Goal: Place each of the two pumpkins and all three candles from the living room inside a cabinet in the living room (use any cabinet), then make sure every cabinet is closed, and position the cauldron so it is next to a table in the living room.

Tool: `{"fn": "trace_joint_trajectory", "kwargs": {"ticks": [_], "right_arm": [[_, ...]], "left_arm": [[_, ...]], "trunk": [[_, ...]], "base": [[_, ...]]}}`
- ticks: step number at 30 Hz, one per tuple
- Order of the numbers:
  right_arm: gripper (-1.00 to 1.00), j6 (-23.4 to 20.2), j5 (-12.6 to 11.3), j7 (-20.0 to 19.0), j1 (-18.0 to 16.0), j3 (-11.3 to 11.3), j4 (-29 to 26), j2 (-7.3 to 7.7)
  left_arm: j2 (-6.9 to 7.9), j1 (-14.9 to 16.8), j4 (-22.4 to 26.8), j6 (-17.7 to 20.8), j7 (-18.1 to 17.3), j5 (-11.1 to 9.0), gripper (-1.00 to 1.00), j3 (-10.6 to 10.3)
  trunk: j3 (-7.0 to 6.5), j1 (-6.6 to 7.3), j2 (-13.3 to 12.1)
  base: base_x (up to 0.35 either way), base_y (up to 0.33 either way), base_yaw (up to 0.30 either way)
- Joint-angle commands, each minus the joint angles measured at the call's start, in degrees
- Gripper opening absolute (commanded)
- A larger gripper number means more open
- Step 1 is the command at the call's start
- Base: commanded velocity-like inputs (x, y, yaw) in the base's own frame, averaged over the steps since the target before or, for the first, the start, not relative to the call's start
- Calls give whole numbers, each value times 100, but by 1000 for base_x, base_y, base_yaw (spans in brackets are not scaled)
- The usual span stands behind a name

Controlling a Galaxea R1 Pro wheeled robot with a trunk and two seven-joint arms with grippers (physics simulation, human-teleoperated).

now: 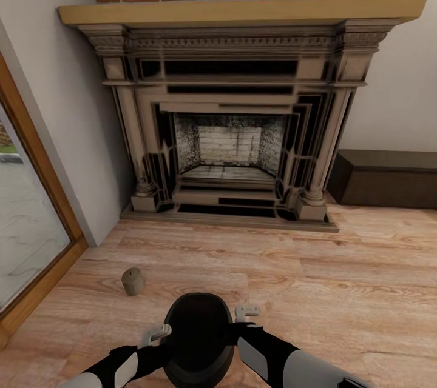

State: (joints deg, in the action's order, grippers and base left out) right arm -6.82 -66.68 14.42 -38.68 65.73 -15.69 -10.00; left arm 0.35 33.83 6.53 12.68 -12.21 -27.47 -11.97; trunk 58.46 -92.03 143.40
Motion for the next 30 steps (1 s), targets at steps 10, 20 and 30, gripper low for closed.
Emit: {"fn": "trace_joint_trajectory", "kwargs": {"ticks": [10, 20, 30], "right_arm": [[100, -13, -12, 35, -7, 28, -13, 0], [100, -98, 55, 43, -7, 30, 90, 0], [100, -91, 39, 86, -8, 20, 99, 0]], "left_arm": [[-67, 1, 1020, 921, 44, -31, 100, -146], [-166, 1, 864, 901, 87, -33, 100, -177], [-199, 1, 857, 886, 359, -32, 100, -175]], "trunk": [[5, 1, 2], [5, 1, 2], [5, 1, 2]], "base": [[0, 0, 0], [0, 0, 0], [0, 0, 0]]}}
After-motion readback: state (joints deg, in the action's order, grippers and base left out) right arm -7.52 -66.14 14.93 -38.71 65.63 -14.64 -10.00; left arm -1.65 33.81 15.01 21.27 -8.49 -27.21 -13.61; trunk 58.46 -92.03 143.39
